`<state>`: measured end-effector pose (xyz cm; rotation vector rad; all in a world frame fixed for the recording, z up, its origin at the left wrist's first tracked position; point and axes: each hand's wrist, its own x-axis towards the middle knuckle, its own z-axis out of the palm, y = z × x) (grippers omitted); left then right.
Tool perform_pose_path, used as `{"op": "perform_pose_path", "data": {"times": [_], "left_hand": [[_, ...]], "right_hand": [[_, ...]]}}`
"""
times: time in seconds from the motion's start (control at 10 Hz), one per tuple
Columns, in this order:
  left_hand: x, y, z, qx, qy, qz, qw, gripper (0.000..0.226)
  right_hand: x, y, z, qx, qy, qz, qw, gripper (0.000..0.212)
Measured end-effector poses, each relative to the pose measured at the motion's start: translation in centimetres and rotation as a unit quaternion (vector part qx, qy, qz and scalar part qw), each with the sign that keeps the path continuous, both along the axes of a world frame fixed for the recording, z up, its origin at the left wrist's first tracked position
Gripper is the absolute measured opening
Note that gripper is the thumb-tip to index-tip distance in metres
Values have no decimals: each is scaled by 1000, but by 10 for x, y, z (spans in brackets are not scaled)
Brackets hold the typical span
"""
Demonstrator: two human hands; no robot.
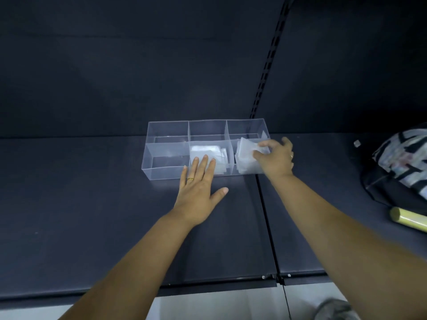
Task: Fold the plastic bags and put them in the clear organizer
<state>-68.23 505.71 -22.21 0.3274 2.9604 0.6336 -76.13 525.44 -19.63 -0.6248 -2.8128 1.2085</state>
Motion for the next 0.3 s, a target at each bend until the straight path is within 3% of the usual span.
{"op": "perform_pose_path", "data": {"times": [0.2,0.3], "left_hand": [[12,-12,77,112,52,63,990,63],[27,-20,143,185,136,86,970,50]], "right_hand": [[39,9,64,-59,133,49,988,12],[70,15,120,-116,208,62,969,14]]}}
